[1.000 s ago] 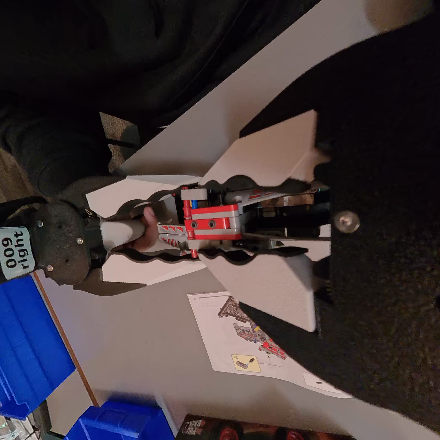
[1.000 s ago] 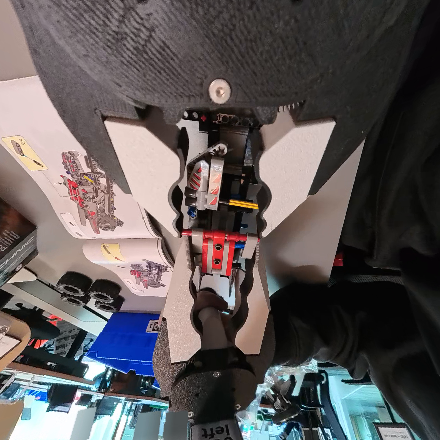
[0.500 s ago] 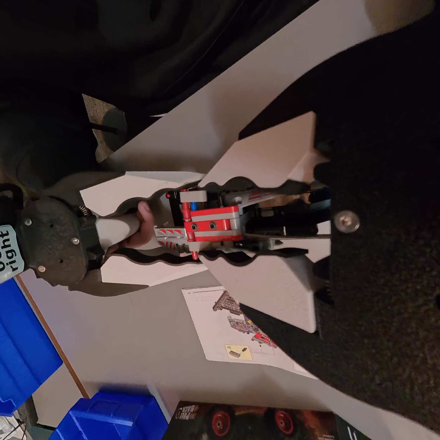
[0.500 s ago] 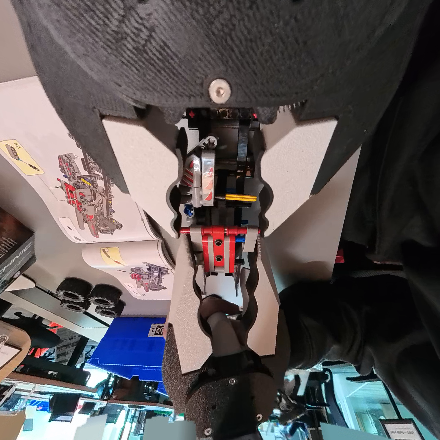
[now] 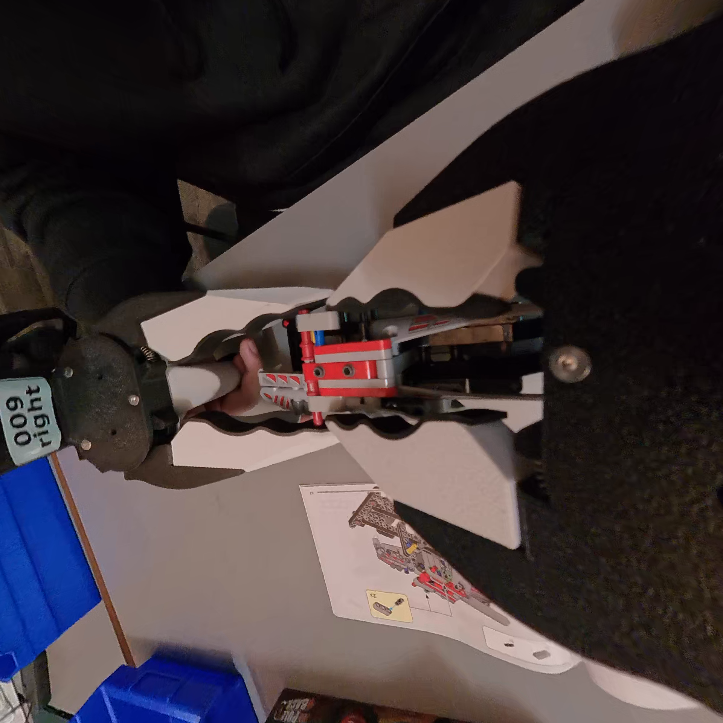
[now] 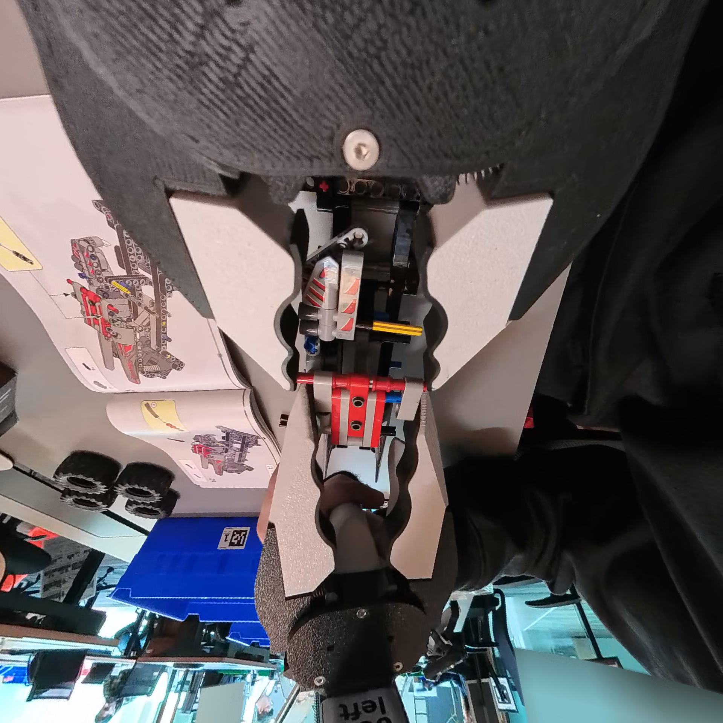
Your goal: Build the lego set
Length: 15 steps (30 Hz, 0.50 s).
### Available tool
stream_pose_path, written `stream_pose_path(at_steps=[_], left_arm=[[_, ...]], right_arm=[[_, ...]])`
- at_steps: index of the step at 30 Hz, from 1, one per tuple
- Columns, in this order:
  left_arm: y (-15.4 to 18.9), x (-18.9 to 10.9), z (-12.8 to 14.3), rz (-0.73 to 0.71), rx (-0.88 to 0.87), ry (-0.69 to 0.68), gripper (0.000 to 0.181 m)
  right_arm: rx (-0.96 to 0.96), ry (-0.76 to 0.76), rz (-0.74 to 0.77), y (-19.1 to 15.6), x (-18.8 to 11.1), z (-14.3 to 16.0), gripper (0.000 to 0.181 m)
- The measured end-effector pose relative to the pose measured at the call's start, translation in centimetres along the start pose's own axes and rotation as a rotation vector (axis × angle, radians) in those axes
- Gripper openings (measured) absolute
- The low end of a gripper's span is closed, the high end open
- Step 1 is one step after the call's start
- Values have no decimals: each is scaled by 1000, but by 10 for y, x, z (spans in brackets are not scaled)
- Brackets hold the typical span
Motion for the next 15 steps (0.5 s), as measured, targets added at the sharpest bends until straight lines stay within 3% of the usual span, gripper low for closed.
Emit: stream_pose_path(at_steps=[6, 12, 15], left_arm=[[2, -1, 0, -48, 110, -67, 49], [4, 4, -2, -47, 58, -38, 52], [2, 9, -3, -108, 6, -85, 46]], right_arm=[[21, 0, -29, 3, -12, 2, 63], [-7, -3, -7, -2, -14, 4, 63], [42, 4, 22, -2, -15, 4, 63]])
Point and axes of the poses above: each gripper's, where its closed fingertips meet, x out along the fingers, z out of its underside, y = z × x across the jaws, the point moved 9 cm from there along -x, back along the fingers, and after that the axes turned 10 degrees about x, right-handed, at the moved point
